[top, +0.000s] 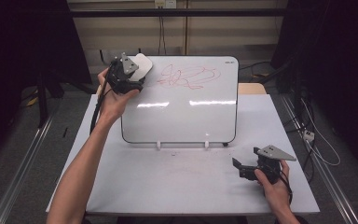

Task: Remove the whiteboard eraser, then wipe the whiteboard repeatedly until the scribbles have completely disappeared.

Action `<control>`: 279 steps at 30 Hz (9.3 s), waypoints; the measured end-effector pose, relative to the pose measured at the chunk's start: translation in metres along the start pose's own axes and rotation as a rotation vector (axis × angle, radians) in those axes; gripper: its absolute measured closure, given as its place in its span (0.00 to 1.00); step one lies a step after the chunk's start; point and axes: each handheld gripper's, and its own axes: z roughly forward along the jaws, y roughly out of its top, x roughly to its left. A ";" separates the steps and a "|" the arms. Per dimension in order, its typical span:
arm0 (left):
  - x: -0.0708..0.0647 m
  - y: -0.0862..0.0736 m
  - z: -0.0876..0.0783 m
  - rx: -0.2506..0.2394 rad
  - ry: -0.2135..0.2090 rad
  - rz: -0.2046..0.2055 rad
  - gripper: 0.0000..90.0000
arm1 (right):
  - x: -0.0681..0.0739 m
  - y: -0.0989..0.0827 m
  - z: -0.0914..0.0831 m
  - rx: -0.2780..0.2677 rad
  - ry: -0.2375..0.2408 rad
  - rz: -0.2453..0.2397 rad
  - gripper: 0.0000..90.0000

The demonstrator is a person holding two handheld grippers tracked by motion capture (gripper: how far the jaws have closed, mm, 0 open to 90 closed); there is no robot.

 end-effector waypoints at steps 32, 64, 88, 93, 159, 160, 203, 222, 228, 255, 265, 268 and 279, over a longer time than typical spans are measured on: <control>0.001 -0.010 -0.031 -0.124 -0.060 -0.189 0.35 | 0.001 0.002 0.007 0.014 0.002 0.006 0.06; -0.033 0.010 -0.037 -0.177 -0.046 -0.151 0.35 | 0.000 0.000 0.000 0.002 0.007 0.003 0.06; -0.043 0.022 0.000 -0.122 0.050 -0.021 0.35 | 0.000 0.000 0.001 0.002 0.012 0.002 0.06; -0.044 0.020 0.005 -0.112 0.073 -0.002 0.35 | 0.000 0.000 0.001 0.000 0.014 -0.003 0.06; -0.127 -0.001 0.020 -0.074 -0.010 0.144 0.35 | 0.004 0.001 0.003 0.003 0.015 -0.013 0.06; -0.127 -0.001 0.020 -0.073 -0.010 0.146 0.35 | 0.004 0.001 0.003 0.003 0.015 -0.013 0.06; -0.106 0.040 0.034 -0.034 0.032 0.119 0.35 | 0.004 0.001 0.000 -0.003 0.010 -0.017 0.06; -0.166 0.023 0.033 -0.051 -0.032 0.240 0.34 | 0.007 0.002 -0.001 -0.004 0.015 -0.033 0.06; -0.166 0.021 0.032 -0.060 -0.054 0.248 0.35 | 0.007 0.001 -0.001 -0.004 0.019 -0.033 0.06; -0.121 0.040 0.037 -0.101 -0.036 0.174 0.34 | 0.004 0.000 -0.002 -0.006 0.016 -0.024 0.06; -0.105 0.051 0.037 -0.085 -0.012 0.145 0.34 | 0.003 0.000 0.000 0.001 0.018 -0.020 0.06; -0.100 0.054 0.038 -0.085 -0.008 0.114 0.34 | 0.004 0.000 -0.001 -0.002 0.017 -0.021 0.06; -0.108 0.057 0.039 -0.071 0.030 0.080 0.35 | 0.004 0.000 0.000 -0.002 0.017 -0.024 0.06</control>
